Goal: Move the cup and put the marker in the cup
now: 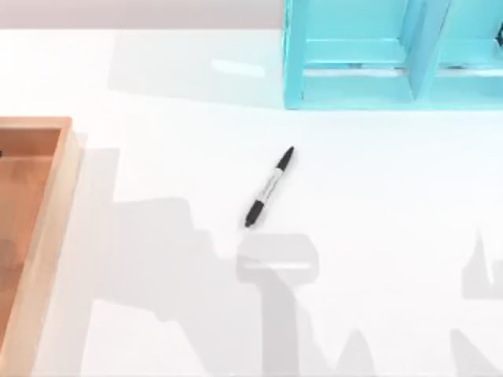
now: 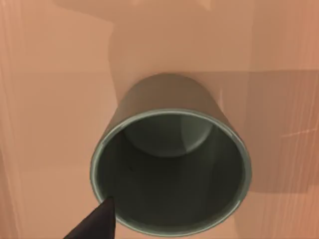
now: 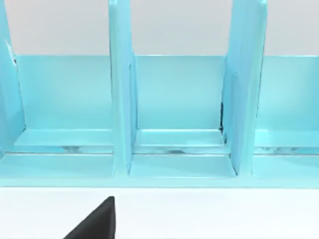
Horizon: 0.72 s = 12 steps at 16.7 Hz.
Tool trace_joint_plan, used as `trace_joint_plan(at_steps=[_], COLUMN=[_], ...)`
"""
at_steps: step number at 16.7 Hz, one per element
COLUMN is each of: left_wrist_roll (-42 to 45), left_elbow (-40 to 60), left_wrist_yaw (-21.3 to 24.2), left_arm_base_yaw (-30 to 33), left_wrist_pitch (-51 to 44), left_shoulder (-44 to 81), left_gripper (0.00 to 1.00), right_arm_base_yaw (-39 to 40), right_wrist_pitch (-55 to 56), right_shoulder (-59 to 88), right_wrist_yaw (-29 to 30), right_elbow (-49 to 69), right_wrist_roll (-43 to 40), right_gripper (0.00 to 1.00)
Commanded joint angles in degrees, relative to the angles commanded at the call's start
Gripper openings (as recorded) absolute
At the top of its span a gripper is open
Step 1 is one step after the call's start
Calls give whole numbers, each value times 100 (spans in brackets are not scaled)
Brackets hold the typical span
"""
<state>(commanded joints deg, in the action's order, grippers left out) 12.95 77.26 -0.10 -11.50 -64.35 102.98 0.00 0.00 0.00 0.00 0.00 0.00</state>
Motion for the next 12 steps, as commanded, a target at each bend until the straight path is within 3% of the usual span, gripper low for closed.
trace_joint_plan(at_steps=[5, 10, 12], left_wrist_roll=[26, 31, 31], left_elbow=[-861, -960, -960], left_wrist_yaw=[0, 1, 1], left_arm_base_yaw=[-21, -25, -25], left_wrist_pitch=[1182, 1286, 1286], left_shoulder=[271, 322, 322], left_gripper=[100, 100, 85], right_arm_base_yaw=[0, 0, 0], right_wrist_pitch=[0, 0, 0], right_shoulder=[0, 0, 0], right_wrist_yaw=[0, 0, 0], right_elbow=[0, 0, 0], right_wrist_roll=[0, 0, 0], right_gripper=[100, 100, 100])
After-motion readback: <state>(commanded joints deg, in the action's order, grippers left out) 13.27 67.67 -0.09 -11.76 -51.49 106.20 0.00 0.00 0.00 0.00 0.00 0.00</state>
